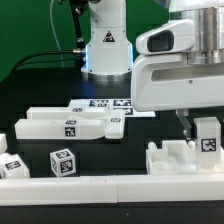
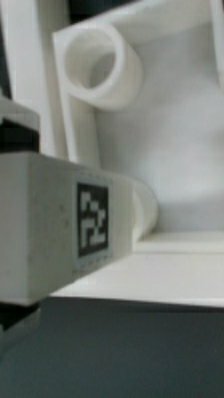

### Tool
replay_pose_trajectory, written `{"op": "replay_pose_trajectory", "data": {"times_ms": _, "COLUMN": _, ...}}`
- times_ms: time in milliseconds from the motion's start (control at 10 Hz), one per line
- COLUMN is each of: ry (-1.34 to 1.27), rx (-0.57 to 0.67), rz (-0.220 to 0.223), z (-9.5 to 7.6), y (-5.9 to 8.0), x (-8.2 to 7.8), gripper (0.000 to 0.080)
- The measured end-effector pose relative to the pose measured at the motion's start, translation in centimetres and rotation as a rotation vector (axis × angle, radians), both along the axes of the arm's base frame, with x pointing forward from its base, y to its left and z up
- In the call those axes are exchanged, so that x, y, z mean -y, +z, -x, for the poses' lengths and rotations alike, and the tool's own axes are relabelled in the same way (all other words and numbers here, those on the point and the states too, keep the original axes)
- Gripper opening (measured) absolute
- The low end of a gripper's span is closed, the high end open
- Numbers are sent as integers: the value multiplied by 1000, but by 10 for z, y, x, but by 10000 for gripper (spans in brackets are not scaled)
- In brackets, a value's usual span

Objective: Assemble chair

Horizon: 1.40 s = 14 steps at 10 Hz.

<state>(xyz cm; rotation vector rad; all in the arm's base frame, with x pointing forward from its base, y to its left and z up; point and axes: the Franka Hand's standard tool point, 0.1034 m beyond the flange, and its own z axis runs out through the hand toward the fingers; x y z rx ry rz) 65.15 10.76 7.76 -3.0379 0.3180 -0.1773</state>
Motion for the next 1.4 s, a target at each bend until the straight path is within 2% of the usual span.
{"op": "replay_pose_trajectory", "data": {"times_ms": 100, "ry": -52, "rx": -4, "rz": -7, "z": 0, "y": 0, "x": 0, "gripper": 284}}
{"op": "replay_pose_trajectory", "data": {"times_ms": 500, "ry": -837, "rx": -46, "rz": -118, "z": -2, "y": -2, "x": 2, "gripper": 284}}
{"op": "replay_pose_trajectory", "data": {"times_ms": 700, "ry": -1030, "rx": -78, "rz": -164, "z": -1, "y": -2, "x": 3, "gripper": 284}}
{"op": "replay_pose_trajectory", "data": {"times_ms": 800, "ry": -1046, "rx": -80, "rz": -166, "z": -1, "y": -2, "x": 3, "gripper": 284}}
{"op": "replay_pose_trajectory", "data": {"times_ms": 900, "ry": -930, "rx": -77, "rz": -138, "z": 0, "y": -1, "x": 2, "gripper": 284}}
{"op": "replay_pose_trajectory", "data": {"times_ms": 1000, "ry": -763, "rx": -77, "rz": -107, "z": 0, "y": 0, "x": 1, "gripper": 330}}
{"op": "replay_pose_trajectory", "data": {"times_ms": 1100, "ry": -598, "rx": -62, "rz": -91, "z": -3, "y": 3, "x": 2, "gripper": 487}}
{"op": "replay_pose_trajectory", "data": {"times_ms": 1200, "ry": -389, "rx": -64, "rz": -72, "z": -4, "y": 3, "x": 0, "gripper": 596}}
{"op": "replay_pose_trajectory", "data": {"times_ms": 1300, "ry": -311, "rx": -63, "rz": -68, "z": -3, "y": 2, "x": -5, "gripper": 633}}
{"op": "replay_pose_trajectory", "data": {"times_ms": 1400, "ry": -232, "rx": -55, "rz": -58, "z": -3, "y": 2, "x": -4, "gripper": 633}}
